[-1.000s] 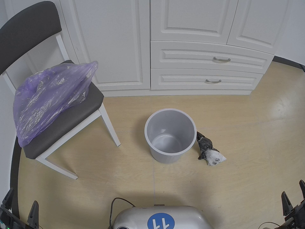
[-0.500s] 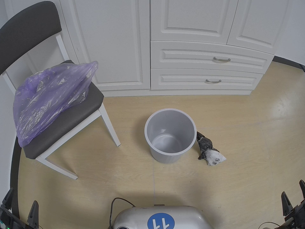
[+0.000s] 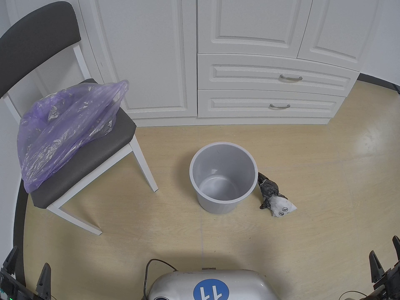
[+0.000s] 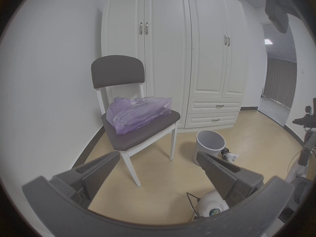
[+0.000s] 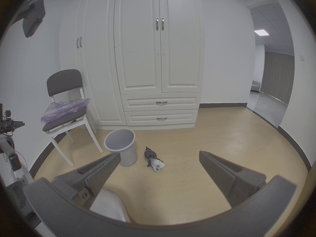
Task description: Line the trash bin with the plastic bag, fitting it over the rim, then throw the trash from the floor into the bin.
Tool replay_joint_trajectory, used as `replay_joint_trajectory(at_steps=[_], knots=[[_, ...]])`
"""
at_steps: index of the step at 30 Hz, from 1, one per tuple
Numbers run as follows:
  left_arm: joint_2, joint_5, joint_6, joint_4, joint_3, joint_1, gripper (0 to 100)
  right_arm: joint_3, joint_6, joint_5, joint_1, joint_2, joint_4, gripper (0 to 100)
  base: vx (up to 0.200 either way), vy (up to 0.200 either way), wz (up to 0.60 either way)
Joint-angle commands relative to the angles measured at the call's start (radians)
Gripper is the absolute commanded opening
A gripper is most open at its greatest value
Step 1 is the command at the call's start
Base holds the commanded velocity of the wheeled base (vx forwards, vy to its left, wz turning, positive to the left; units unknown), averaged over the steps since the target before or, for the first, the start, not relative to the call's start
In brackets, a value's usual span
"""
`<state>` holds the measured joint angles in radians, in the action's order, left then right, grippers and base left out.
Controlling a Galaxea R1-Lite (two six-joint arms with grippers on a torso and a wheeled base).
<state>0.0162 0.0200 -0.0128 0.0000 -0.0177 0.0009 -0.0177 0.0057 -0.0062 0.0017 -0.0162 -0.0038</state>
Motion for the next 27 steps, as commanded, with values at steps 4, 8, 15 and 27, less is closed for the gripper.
replay_joint_trajectory(at_steps=[4,8,15,27], knots=[[-0.016,-0.008,0.008,0.0,0.018,0.002,100,0.018,-0.001,-0.001,-0.002,0.016,-0.001,100,0.0,0.0,0.0],[-0.016,-0.008,-0.001,0.0,0.018,0.002,100,0.018,-0.012,-0.005,-0.003,0.016,-0.001,100,0.0,0.0,0.0],[-0.016,-0.031,0.014,0.0,0.018,0.002,100,0.018,-0.006,-0.003,-0.003,0.016,-0.001,100,0.0,0.0,0.0],[-0.016,-0.032,0.016,0.0,0.018,0.002,100,0.018,-0.021,0.006,-0.003,0.016,-0.002,100,0.0,0.0,0.0]])
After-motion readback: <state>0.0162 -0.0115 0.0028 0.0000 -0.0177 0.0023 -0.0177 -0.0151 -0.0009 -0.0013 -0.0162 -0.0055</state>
